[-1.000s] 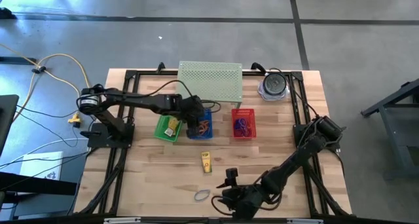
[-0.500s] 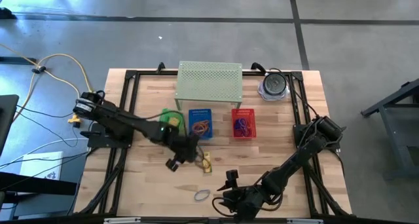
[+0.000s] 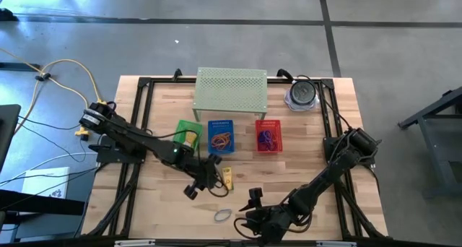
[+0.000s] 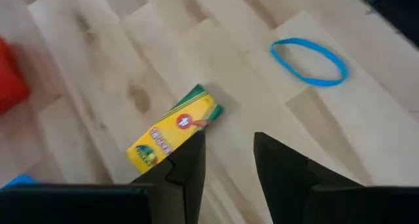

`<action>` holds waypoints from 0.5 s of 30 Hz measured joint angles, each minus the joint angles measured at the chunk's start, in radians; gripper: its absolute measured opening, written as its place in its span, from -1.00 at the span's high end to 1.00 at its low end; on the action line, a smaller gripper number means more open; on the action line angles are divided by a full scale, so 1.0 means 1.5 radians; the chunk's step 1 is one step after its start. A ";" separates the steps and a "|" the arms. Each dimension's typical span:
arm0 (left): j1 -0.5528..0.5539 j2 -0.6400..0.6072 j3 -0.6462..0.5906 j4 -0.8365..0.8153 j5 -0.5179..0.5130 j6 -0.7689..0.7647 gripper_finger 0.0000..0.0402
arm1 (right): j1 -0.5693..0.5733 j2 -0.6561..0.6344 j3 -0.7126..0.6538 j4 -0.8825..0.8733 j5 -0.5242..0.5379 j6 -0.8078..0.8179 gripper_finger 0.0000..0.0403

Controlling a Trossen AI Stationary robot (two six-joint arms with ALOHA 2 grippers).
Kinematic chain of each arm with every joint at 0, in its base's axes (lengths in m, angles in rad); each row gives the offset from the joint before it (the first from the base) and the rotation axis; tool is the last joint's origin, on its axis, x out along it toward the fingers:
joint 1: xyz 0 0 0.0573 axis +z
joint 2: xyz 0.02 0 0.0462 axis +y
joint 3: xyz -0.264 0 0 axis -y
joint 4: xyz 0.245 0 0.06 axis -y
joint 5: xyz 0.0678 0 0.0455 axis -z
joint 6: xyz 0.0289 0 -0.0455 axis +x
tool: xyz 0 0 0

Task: Pick & Place Office Desk Supplies
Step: Put the crayon box into the green bin

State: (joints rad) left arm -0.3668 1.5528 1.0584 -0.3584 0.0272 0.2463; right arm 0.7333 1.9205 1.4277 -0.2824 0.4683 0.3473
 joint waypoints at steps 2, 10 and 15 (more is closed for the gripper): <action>0.001 0.000 0.000 0.000 -0.012 -0.011 0.36 | 0.000 0.000 0.000 0.001 0.000 0.002 -0.02; 0.009 0.042 0.000 0.012 -0.033 -0.001 -0.15 | 0.001 0.000 0.000 -0.003 0.000 0.033 -0.02; 0.016 0.086 0.000 0.070 -0.037 0.112 -0.55 | 0.004 0.000 0.000 -0.002 0.002 0.035 -0.02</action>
State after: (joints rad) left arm -0.3431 1.6819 1.0584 -0.2535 -0.0277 0.4138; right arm 0.7397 1.9205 1.4277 -0.2850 0.4707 0.4000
